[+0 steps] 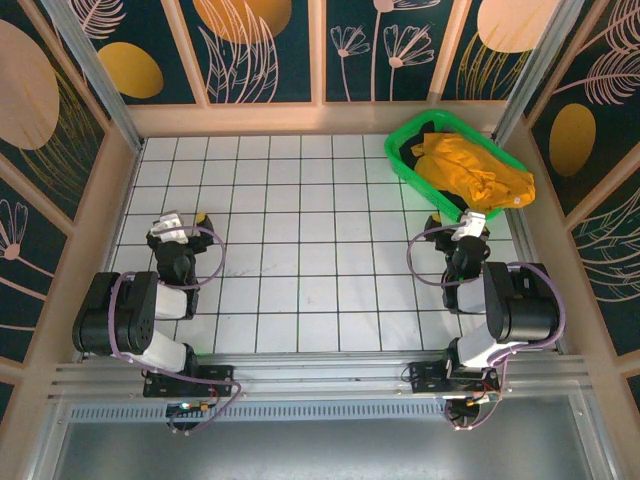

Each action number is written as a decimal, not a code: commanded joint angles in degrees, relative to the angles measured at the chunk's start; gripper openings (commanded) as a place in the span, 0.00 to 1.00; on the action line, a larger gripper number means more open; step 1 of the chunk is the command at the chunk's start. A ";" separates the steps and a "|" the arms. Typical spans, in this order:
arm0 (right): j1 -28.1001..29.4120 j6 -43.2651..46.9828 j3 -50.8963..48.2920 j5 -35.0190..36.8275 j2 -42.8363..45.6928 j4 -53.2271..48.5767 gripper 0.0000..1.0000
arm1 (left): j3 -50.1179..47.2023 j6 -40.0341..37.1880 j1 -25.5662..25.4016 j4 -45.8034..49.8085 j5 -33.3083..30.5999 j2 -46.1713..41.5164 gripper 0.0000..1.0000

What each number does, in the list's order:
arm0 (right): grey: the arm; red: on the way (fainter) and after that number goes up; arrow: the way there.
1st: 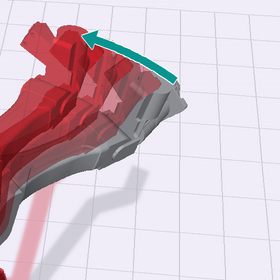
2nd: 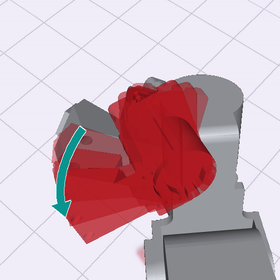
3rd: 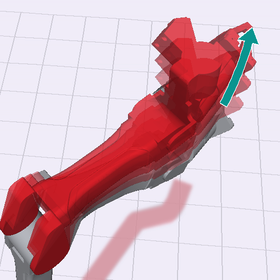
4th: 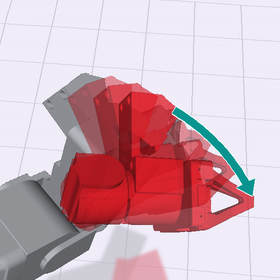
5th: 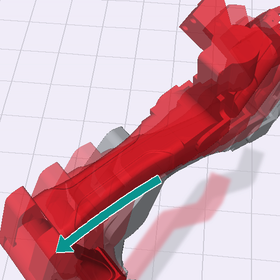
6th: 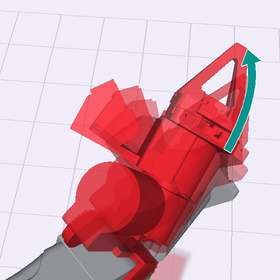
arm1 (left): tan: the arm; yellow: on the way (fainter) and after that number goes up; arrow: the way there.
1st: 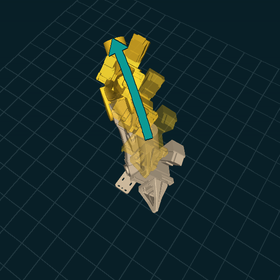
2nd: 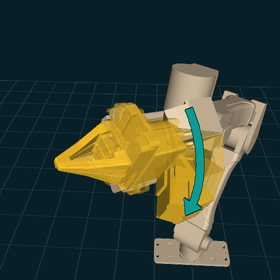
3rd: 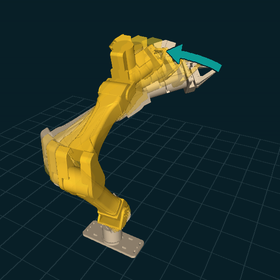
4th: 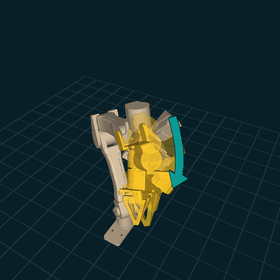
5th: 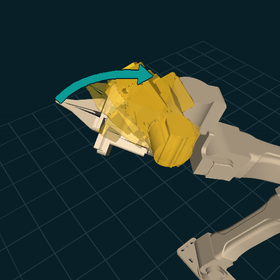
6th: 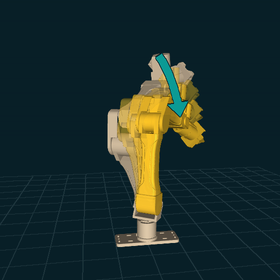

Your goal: Fold and stack the t-shirts

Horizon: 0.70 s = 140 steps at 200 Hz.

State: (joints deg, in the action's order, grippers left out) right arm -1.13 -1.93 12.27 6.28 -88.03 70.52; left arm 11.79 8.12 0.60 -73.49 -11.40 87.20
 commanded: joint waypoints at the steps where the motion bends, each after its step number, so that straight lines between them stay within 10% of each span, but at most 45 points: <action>1: 0.18 0.35 0.63 -1.99 -0.05 1.90 0.99 | -0.03 -0.66 -0.25 -2.00 -0.91 -0.54 0.99; 50: 0.48 0.52 0.38 -1.38 0.78 1.97 0.99 | -0.28 -0.89 -0.25 -1.99 -0.91 -1.85 0.99; 97: 7.51 3.90 10.44 13.00 17.75 -17.45 0.99 | 4.31 -2.38 -2.10 13.79 -6.67 -21.65 0.99; 113: 6.05 -9.71 26.04 15.95 20.20 -38.35 0.99 | 10.95 -1.54 -2.84 18.85 -8.75 -26.35 0.99; 140: -0.55 -25.05 53.03 10.43 12.01 -75.30 0.99 | 33.78 25.27 -2.67 57.32 -14.93 -26.22 0.99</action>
State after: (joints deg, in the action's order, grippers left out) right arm 3.86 -11.79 45.52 18.00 -71.31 29.63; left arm 28.42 13.56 -2.04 -46.72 -19.73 60.58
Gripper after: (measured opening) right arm 0.990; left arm 0.988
